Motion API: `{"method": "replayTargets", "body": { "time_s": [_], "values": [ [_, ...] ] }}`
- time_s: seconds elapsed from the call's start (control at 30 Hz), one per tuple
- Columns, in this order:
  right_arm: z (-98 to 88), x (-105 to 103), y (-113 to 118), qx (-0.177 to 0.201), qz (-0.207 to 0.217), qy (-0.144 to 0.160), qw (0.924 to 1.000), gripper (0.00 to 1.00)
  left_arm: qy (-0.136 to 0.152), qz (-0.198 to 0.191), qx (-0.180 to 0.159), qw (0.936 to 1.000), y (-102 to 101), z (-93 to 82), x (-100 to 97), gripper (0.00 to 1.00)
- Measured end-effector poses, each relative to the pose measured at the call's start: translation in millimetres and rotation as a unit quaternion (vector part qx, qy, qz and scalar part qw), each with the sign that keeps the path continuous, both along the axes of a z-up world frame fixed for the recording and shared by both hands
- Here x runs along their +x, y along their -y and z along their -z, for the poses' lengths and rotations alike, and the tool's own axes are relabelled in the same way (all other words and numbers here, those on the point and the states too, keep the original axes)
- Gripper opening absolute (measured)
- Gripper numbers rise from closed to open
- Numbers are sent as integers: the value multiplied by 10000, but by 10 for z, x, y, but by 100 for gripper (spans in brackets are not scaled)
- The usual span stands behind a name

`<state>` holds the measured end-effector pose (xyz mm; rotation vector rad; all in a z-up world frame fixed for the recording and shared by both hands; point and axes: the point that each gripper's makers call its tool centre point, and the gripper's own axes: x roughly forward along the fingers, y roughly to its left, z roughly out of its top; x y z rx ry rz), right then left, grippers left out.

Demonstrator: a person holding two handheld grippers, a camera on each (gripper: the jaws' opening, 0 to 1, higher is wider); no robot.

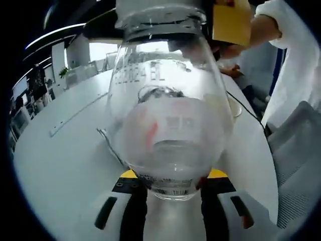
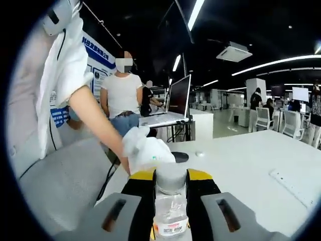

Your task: Arrange the tabletop items into an orderly group along one side of the table until the central work area is clear of visible clutter.

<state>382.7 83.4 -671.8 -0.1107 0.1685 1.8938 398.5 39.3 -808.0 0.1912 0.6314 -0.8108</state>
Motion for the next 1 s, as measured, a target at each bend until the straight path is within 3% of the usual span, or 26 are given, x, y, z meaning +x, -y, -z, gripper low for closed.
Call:
{"method": "replayTargets", "body": {
  "time_s": [0.4,0.67,1.0],
  "values": [
    [-150,176,-249,153,207,94,9996,18,137,8,128,9998,-271,-148,211,38],
    [-203,287,-527,250,408,208,9986,18,179,-33,428,9989,-607,-204,346,38],
    [-187,484,-789,221,830,385,9956,18,241,352,718,9965,-914,-173,551,38]
  ]
}}
